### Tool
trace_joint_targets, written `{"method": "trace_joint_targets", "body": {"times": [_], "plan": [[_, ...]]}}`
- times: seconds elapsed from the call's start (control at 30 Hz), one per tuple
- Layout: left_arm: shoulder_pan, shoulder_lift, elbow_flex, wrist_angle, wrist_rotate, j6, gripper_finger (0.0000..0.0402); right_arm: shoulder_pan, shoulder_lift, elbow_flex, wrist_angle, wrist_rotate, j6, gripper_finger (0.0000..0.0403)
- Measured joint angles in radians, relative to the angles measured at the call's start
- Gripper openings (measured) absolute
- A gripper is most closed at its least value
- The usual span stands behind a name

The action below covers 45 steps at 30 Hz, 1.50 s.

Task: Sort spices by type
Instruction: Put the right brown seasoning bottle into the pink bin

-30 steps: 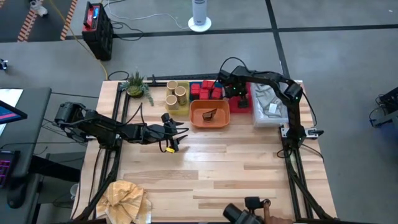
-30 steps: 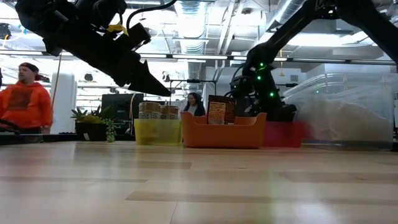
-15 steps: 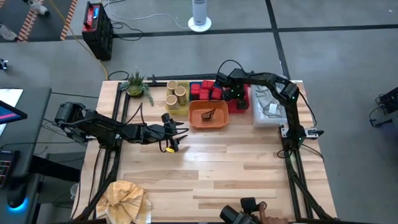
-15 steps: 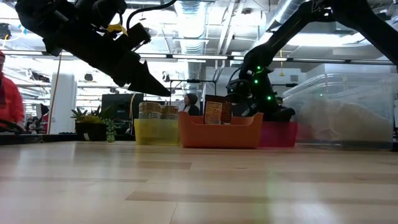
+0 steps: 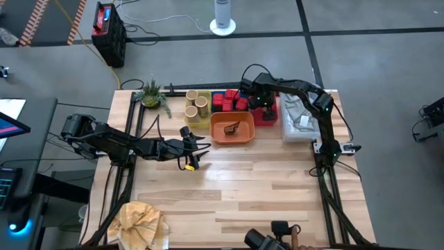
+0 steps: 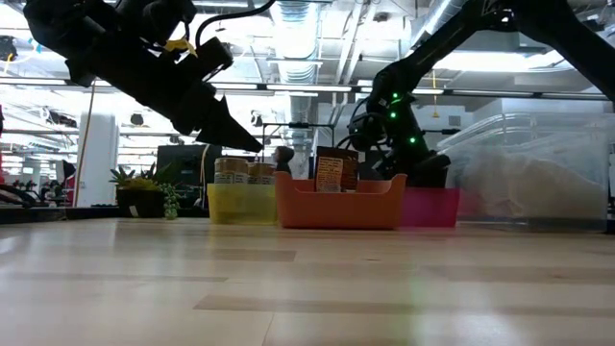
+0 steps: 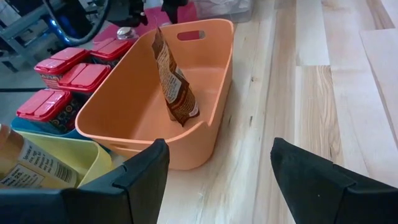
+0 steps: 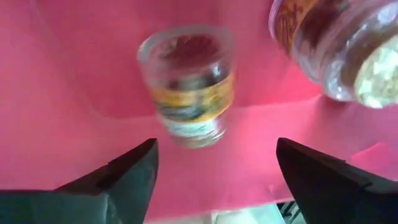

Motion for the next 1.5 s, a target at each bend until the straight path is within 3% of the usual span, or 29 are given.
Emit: {"method": "trace_joint_targets", "body": {"times": [0.2,0.7,0.93,1.23,1.4,1.5], "plan": [[0.0,0.0,0.0,-0.007,0.0,-0.007,0.027,0.001,0.0,-0.033,0.061,-0.067,-0.018,0.0348],[0.0,0.0,0.0,-0.008,0.0,-0.014,0.027,0.033,0.0,-0.116,0.111,-0.083,-0.027,0.0196],[0.0,0.0,0.0,-0.007,0.0,-0.016,0.027,0.034,-0.015,-0.104,0.048,-0.074,0.015,0.0196],[0.0,0.0,0.0,0.004,-0.002,-0.023,0.027,0.057,-0.131,-0.048,0.037,0.052,0.029,0.0201],[0.0,0.0,0.0,0.093,-0.004,-0.022,0.027,0.14,-0.242,-0.036,0.04,0.074,0.095,0.02],[0.0,0.0,0.0,0.206,0.011,0.008,0.027,0.225,-0.294,-0.036,0.051,0.029,0.17,0.02]]}}
